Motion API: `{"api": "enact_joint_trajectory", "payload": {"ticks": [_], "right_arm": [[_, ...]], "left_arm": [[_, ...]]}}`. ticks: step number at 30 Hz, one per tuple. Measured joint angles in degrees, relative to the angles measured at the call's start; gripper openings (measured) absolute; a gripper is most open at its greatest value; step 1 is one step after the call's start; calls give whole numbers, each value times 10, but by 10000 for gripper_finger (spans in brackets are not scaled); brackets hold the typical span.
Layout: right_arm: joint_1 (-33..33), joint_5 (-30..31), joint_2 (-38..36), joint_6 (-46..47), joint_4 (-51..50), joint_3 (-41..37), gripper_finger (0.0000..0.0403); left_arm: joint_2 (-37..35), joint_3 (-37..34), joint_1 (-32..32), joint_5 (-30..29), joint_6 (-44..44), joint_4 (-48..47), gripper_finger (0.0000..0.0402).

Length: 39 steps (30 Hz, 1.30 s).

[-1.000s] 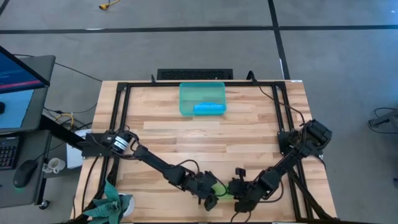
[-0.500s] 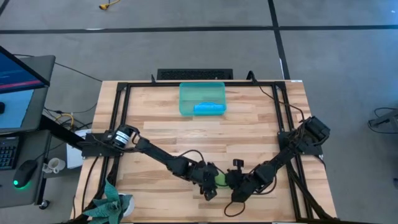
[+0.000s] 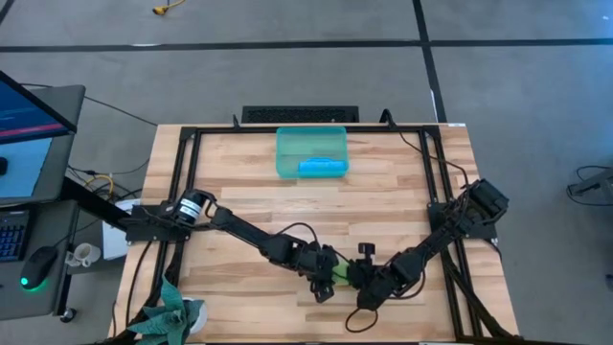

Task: Roll microfiber towels into tight, uniform cylinder then place into a basket
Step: Put the green microfiber cloth into the blue bin

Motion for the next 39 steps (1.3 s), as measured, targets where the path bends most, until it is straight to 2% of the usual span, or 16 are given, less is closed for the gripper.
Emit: {"api": "enact_joint_trajectory", "payload": {"ticks": [11,17,24,31,39], "right_arm": [[3,2,0,18,4,-1,107],[4,1,0,19,5,-1,107],[4,-2,0,20,7,-1,107],[4,-2,0,20,7,-1,107],[4,-3,2,22,14,-2,107]], "left_arm": [[1,-1,-17,-66,-3,5,130],[1,-1,-15,-42,24,5,130],[-25,-4,-20,-59,54,-5,130],[-41,-4,-18,-46,60,-15,130],[-79,-4,-19,-66,49,-116,130]]}}
